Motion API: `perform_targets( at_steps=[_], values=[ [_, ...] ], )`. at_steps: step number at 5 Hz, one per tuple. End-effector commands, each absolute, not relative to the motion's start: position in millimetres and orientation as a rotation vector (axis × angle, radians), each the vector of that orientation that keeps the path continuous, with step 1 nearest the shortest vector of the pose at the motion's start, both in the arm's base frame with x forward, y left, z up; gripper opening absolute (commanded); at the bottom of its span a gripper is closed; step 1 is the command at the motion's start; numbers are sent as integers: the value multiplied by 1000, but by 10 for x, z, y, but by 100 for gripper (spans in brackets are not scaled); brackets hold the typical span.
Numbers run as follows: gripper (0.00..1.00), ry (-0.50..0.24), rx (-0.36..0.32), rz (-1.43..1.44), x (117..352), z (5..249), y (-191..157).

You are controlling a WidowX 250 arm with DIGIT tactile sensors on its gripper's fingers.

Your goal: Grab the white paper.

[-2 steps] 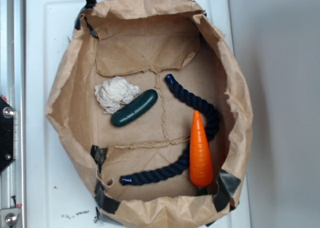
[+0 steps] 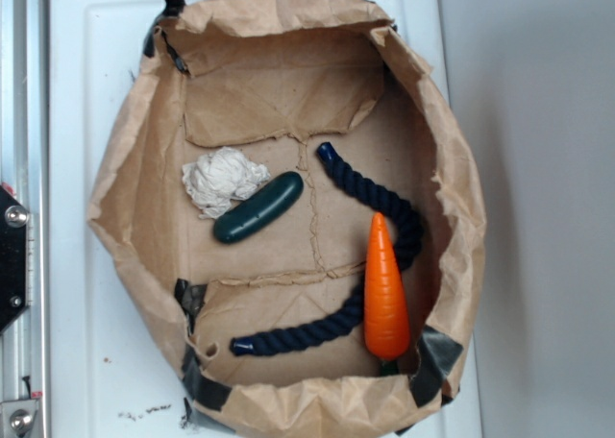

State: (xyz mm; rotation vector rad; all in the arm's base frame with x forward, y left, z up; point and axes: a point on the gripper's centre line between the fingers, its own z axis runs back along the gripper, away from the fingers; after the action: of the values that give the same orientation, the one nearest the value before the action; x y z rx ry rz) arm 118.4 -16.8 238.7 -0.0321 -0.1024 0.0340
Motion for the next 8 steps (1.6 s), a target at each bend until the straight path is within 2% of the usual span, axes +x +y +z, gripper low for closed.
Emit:
perform_targets(
  at_steps=[1, 2, 3, 4, 5, 6, 7, 8],
  values=[
    [100, -170, -7, 8, 1889, 2447, -204],
    [100, -253, 44, -107, 2095, 2468, -144],
    [100, -300, 40, -357, 2268, 2328, 83],
    [100, -279, 36, -612, 2486, 2091, 182],
    [100, -239, -12, -756, 2704, 1797, 322],
    [100, -240, 34, -807, 2758, 1610, 324],
    [100, -201, 83, -845, 2747, 1423, 373],
    [100, -199, 127, -879, 2684, 1331, 444]
  ],
)
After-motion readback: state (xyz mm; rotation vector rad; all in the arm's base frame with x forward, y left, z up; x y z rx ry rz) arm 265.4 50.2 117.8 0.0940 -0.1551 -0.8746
